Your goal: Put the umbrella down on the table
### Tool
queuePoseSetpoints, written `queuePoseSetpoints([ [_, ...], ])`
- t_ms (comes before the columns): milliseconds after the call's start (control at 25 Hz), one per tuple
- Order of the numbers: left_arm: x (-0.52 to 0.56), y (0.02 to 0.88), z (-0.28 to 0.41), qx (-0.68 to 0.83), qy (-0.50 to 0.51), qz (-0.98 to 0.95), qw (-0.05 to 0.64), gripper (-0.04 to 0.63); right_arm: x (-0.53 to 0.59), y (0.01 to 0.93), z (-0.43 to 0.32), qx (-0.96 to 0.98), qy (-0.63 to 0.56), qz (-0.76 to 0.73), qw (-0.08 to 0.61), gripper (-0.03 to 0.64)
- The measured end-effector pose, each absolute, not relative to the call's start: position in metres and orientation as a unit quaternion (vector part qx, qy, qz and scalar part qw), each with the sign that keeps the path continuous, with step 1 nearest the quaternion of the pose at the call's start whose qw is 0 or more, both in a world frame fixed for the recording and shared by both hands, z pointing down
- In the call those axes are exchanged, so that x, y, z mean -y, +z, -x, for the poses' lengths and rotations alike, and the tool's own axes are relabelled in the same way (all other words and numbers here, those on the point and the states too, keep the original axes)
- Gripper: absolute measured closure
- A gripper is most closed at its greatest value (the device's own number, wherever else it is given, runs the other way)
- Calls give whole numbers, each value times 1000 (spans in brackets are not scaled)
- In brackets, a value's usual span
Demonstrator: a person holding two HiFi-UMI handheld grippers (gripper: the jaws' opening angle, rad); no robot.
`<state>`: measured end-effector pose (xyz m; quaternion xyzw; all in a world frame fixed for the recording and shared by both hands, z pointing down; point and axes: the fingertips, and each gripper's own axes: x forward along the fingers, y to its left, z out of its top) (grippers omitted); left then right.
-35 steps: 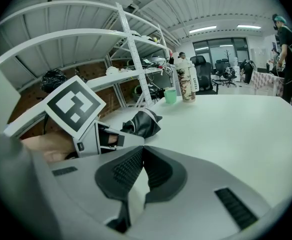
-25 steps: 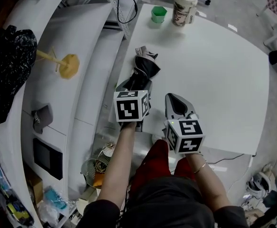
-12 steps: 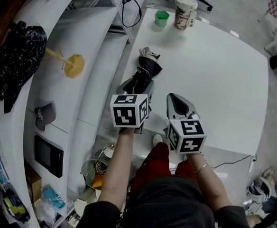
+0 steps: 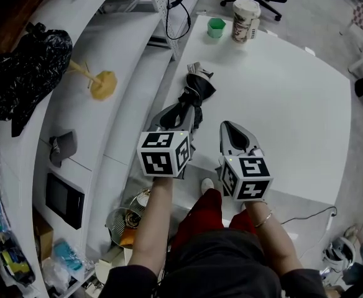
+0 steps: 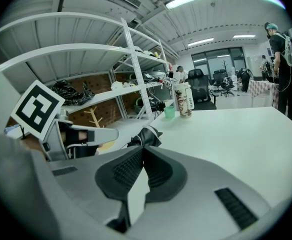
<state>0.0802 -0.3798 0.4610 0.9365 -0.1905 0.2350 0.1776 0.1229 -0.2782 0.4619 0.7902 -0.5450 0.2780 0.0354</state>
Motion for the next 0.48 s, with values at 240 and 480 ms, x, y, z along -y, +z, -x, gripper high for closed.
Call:
queuePoseSetpoints([
  [240,374,443,-67,197,217,-942,166,535,274,448,-119,551,263,-791,30,598],
  [480,368,420,-52,208,178,-946,172,565,267,432,-117,558,244,-793,20,598],
])
